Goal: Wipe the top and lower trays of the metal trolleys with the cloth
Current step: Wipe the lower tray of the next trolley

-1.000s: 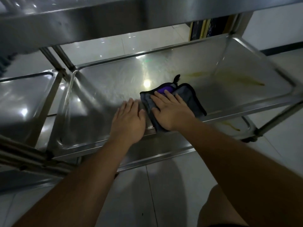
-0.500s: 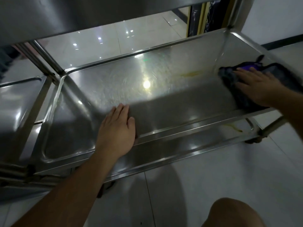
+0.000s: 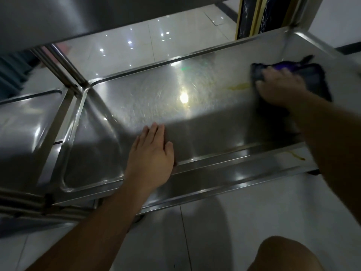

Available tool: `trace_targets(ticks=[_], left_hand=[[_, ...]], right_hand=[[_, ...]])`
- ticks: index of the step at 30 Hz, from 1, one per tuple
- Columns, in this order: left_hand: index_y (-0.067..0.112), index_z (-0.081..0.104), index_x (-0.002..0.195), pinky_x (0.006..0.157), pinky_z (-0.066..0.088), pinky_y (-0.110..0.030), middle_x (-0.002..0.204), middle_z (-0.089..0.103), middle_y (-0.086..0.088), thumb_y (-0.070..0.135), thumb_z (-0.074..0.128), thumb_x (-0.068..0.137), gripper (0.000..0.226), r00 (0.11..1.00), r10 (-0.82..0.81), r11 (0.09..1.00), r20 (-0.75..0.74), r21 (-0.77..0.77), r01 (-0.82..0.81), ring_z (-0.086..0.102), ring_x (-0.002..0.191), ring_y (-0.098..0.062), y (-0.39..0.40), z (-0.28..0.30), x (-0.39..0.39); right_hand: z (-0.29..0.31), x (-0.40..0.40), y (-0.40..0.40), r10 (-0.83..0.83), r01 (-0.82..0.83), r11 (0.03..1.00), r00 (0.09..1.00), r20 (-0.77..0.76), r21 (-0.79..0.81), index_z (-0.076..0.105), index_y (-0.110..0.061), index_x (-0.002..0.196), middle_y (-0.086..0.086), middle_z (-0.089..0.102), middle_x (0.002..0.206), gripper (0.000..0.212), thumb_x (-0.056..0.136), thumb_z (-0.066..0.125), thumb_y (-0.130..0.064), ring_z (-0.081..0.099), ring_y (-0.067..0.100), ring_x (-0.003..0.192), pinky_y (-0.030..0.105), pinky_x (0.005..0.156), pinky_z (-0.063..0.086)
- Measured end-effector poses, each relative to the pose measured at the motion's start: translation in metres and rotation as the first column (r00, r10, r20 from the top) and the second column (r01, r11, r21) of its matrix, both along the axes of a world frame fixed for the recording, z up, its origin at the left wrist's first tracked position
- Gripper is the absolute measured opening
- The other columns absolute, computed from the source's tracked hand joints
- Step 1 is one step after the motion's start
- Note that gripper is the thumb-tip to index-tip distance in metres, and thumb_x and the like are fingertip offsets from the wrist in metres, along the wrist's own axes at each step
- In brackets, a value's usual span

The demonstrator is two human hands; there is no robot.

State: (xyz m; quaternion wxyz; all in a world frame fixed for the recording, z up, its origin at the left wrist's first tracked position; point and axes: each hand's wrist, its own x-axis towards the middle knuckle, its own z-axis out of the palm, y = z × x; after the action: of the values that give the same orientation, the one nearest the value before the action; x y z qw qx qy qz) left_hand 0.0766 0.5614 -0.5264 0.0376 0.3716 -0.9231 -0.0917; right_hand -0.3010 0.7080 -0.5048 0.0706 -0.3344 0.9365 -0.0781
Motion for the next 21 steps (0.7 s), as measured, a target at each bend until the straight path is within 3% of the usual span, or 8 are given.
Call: trace_targets(ticks=[3,7,10,13,15,17,21], left_hand=[[0.022,0.017,0.169,0.124,-0.002,-0.032,0.177,0.01,0.001,0.047,0.023,0.11,0.064,1.0,0.0,1.0,-0.007,0.001,0.0,0.005,0.163,-0.019,0.002,0.002,-0.001],[0.018,0.022,0.168,0.128,0.002,-0.034,0.176,0.017,-0.002,0.039,0.031,0.109,0.063,0.999,-0.001,1.0,-0.039,0.009,0.001,0.008,0.163,-0.021,0.003,0.005,-0.002],[0.017,0.02,0.168,0.127,0.0,-0.03,0.176,0.017,-0.003,0.037,0.032,0.109,0.064,0.998,0.001,1.0,-0.06,0.026,0.001,0.008,0.162,-0.02,0.003,0.006,0.0],[0.019,0.021,0.168,0.126,-0.001,-0.028,0.176,0.015,-0.001,0.038,0.033,0.109,0.063,0.998,0.003,1.0,-0.063,0.006,-0.003,0.008,0.162,-0.017,0.002,0.006,0.001],[0.021,0.02,0.169,0.125,-0.004,-0.025,0.176,0.013,0.002,0.04,0.031,0.11,0.063,0.998,0.002,1.0,-0.061,0.005,-0.001,0.006,0.162,-0.014,0.001,0.005,0.001],[0.021,0.019,0.169,0.124,-0.005,-0.025,0.176,0.013,0.003,0.044,0.026,0.108,0.065,0.998,0.002,1.0,-0.062,0.009,-0.002,0.006,0.162,-0.013,0.001,0.004,0.002],[0.023,0.017,0.169,0.126,-0.003,-0.028,0.176,0.012,0.005,0.05,0.02,0.103,0.071,0.996,-0.008,0.998,-0.093,0.053,0.013,0.004,0.161,-0.009,0.004,0.003,0.003]], right_hand=[[-0.004,0.088,-0.09,0.232,-0.238,0.968,0.97,-0.073,-0.078,0.03,-0.024,0.157,0.0,0.024,0.169,0.058,0.104,0.028,-0.047,0.023,0.031,0.153,0.056,0.122,0.019],[-0.011,0.192,-0.167,0.524,-0.524,0.851,0.851,0.008,-0.029,0.014,-0.034,0.164,-0.012,0.008,0.173,0.063,0.105,0.019,-0.052,0.004,0.022,0.159,0.051,0.126,0.002],[-0.008,0.198,-0.178,0.611,-0.61,0.792,0.792,0.022,-0.041,0.015,-0.038,0.164,-0.014,0.011,0.172,0.061,0.105,0.019,-0.054,0.006,0.017,0.158,0.049,0.126,0.001],[-0.007,0.162,-0.166,0.482,-0.485,0.868,0.874,-0.051,-0.103,0.029,-0.034,0.161,-0.01,0.023,0.17,0.059,0.104,0.03,-0.052,0.019,0.019,0.156,0.05,0.126,0.011],[-0.005,0.117,-0.147,0.278,-0.286,0.943,0.958,-0.067,-0.172,0.043,-0.027,0.152,0.001,0.037,0.163,0.055,0.102,0.035,-0.048,0.033,0.027,0.149,0.054,0.122,0.02],[-0.005,0.062,-0.118,0.089,-0.092,0.984,0.996,-0.023,-0.15,0.044,-0.024,0.147,0.01,0.043,0.156,0.057,0.098,0.034,-0.051,0.038,0.033,0.143,0.058,0.118,0.025],[-0.009,-0.002,-0.072,-0.196,0.196,0.981,0.98,0.029,-0.004,0.015,-0.027,0.163,0.002,0.011,0.173,0.067,0.102,0.022,-0.055,0.008,0.033,0.158,0.06,0.125,0.006]])
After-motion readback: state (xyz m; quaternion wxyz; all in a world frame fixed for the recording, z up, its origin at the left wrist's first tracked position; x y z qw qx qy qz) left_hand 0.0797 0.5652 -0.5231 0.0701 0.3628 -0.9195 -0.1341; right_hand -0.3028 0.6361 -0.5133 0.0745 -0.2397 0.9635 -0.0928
